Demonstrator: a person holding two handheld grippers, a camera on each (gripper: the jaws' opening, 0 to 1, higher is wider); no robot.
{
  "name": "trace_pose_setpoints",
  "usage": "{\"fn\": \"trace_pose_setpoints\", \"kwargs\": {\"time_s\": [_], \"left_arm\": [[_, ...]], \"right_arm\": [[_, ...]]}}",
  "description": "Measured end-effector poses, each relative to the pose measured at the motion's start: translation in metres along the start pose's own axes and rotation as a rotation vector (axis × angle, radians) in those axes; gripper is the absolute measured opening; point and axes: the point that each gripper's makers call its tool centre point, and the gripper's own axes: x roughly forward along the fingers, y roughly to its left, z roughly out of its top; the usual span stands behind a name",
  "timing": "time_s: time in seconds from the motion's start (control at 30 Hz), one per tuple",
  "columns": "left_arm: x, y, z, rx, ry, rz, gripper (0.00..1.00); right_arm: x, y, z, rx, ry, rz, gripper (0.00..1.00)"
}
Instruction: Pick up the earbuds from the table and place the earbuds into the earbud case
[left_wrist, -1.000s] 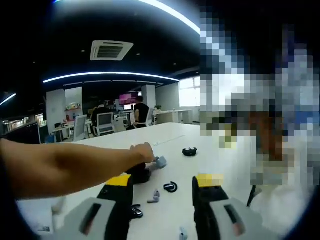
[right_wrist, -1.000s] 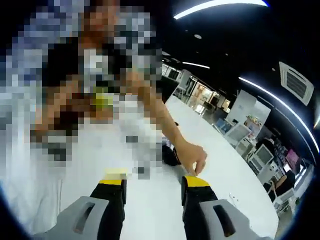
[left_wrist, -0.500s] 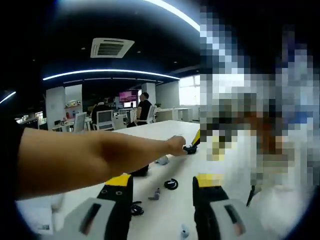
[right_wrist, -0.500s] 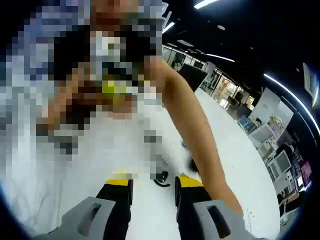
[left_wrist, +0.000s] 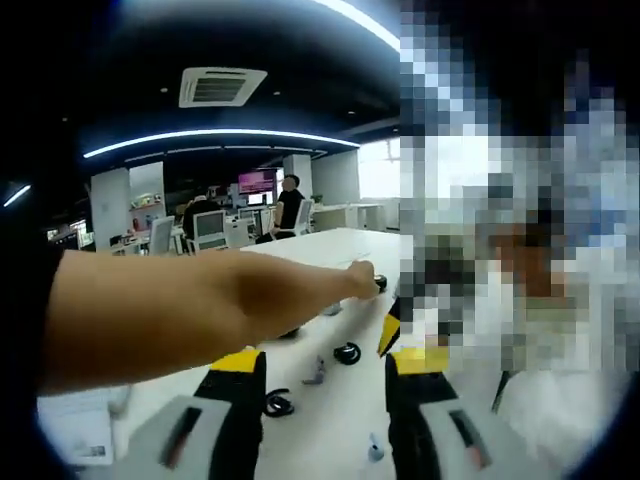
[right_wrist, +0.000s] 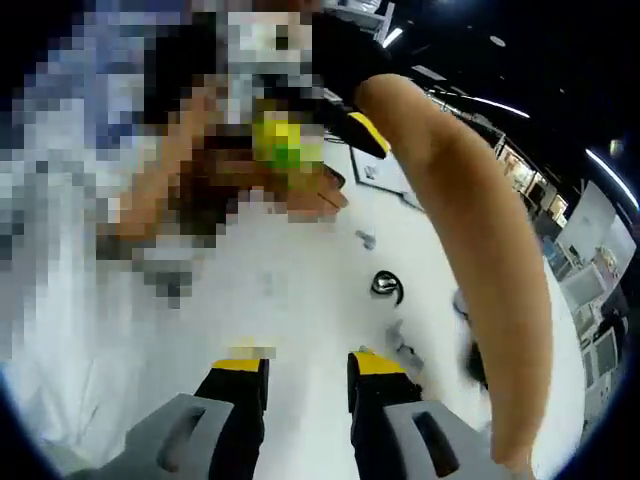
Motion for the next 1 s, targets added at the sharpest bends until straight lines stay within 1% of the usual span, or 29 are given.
{"fn": "trace_pose_setpoints", "kwargs": {"time_s": [0.17,0.4,0.5,0.7,1.0], "left_arm": [[-0.004,0.002,0.001,-0.004,-0.007,0.003,0.49],[-0.007,0.006,0.002,-0.008,-0.016,0.010,0.49],[-0.008,0.006,0.002,-0.009,-0.017,0.010,0.49],[-0.011,0.006,0.003,-0.010,-0.026,0.012,0.49],[-0.013,0.008,0.004,-0.014,-0.031,0.016,0.49]], "right_arm": [[0.029,0.017,0.007,-0.037,0.029,0.059,0.30],[0.059,0.031,0.022,-0.039,0.019,0.111,0.29],[0.069,0.036,0.023,-0.049,0.029,0.128,0.29],[0.077,0.038,0.027,-0.070,0.035,0.141,0.26],[0.077,0.037,0.028,-0.060,0.031,0.156,0.18]]}}
